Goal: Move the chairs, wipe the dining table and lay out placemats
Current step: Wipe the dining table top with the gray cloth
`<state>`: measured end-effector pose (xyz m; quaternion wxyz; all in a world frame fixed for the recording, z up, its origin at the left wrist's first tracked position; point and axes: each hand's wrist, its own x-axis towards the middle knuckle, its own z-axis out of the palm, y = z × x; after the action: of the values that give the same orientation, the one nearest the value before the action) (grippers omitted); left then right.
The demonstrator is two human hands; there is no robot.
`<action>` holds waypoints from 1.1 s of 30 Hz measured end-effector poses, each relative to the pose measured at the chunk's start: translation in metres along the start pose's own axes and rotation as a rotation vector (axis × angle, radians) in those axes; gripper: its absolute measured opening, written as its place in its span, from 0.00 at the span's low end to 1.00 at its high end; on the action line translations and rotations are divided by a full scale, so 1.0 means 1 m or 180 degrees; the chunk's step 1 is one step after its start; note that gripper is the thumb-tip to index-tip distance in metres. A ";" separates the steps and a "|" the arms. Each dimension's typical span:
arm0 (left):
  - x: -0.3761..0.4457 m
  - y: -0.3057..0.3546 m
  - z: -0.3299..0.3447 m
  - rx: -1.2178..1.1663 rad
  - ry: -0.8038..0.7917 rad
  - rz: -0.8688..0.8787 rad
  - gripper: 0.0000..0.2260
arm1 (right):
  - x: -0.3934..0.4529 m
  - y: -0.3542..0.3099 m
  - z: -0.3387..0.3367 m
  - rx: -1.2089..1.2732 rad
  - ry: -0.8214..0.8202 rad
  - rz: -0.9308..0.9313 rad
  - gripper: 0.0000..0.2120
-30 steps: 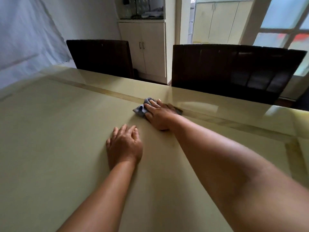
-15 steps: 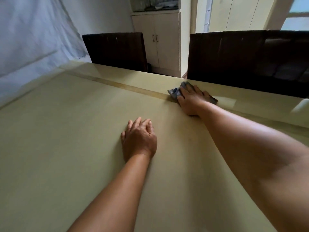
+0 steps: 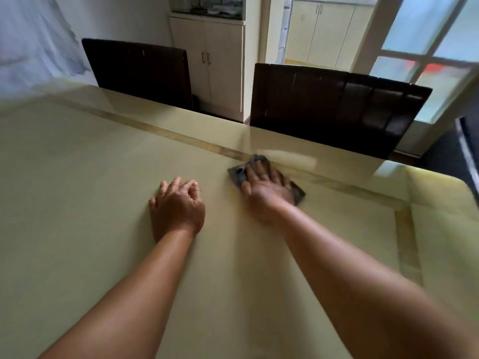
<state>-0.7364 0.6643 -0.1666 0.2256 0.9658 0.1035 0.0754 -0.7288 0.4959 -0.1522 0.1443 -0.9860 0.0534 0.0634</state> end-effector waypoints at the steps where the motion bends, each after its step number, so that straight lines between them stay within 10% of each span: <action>1: 0.000 0.001 0.000 -0.0003 0.0034 0.0065 0.19 | -0.010 -0.020 0.011 0.0013 -0.0048 -0.0200 0.26; 7: -0.007 0.012 -0.002 -0.0022 0.0160 0.0547 0.22 | -0.032 -0.036 0.022 0.0096 -0.0193 -0.0752 0.26; 15: -0.006 0.009 -0.002 -0.0015 0.0112 0.0479 0.19 | -0.048 0.114 -0.020 -0.0024 0.0148 0.0480 0.26; 24: -0.017 0.017 -0.004 0.0399 -0.0087 0.0559 0.18 | -0.039 0.110 -0.019 -0.0122 0.0053 0.0473 0.26; 33: -0.131 0.164 0.055 -0.0790 -0.0602 0.0860 0.21 | -0.039 0.129 -0.025 -0.0085 -0.0074 0.0110 0.26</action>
<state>-0.8251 0.4668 -0.1538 0.3395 0.9384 -0.0587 0.0261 -0.7808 0.3692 -0.1590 0.1307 -0.9860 0.0679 0.0780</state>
